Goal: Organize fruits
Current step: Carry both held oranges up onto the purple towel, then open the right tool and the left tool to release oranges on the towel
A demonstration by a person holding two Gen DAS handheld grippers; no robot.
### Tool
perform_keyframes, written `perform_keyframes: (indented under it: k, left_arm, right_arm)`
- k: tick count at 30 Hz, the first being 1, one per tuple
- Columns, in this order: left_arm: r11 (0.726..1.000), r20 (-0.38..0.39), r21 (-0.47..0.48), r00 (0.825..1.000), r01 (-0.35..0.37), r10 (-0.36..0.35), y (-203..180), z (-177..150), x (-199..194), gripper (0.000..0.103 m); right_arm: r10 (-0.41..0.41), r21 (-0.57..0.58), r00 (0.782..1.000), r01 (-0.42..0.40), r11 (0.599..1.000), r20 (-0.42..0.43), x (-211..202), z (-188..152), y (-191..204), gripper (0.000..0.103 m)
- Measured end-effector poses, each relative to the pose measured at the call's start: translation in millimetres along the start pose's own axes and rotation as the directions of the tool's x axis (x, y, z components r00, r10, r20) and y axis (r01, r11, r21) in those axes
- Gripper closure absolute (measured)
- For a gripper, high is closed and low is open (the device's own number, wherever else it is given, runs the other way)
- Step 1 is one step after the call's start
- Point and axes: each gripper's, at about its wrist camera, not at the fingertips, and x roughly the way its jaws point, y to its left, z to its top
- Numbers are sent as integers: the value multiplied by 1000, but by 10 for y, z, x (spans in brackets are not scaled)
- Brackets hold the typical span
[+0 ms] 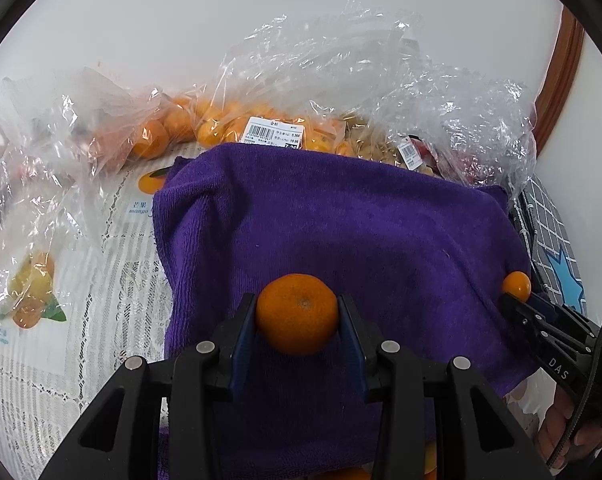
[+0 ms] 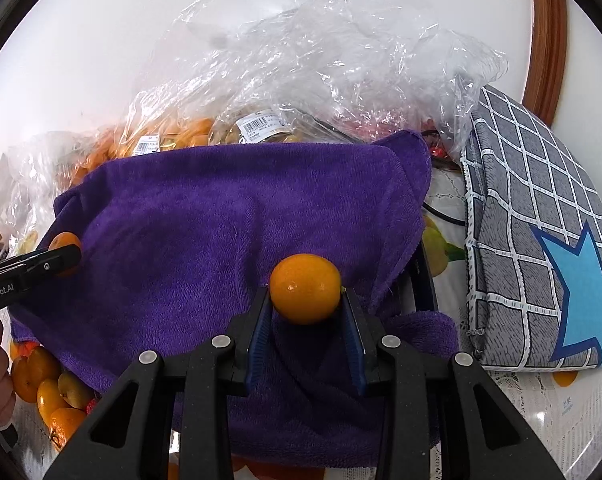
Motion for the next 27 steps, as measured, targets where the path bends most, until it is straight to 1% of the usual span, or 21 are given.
perform_keyframes:
  k: [11,13,18,27]
  left_arm:
    - [1000,-25,12,1000,-1,1,-21,-12,28,65]
    - [1000,-27,15,1000,-4,4,-27,-13,36,65]
    - [1000,-29,21,1000,-11,12,-31,-14,46,64]
    - [1000,-28,21,999,-15,16,-24,-17,50,64]
  right_arm:
    - [4,-8,1000,-3,1000,1,-13,-5,-1,67]
    - [1,-11,1000,-1,1000,5,-28,-9,3,66]
    - [-3,-17,1000,3,1000,7,-50,-18,37,60]
    - [-18,-14,999,18,1000,41,-167,-41,66,58]
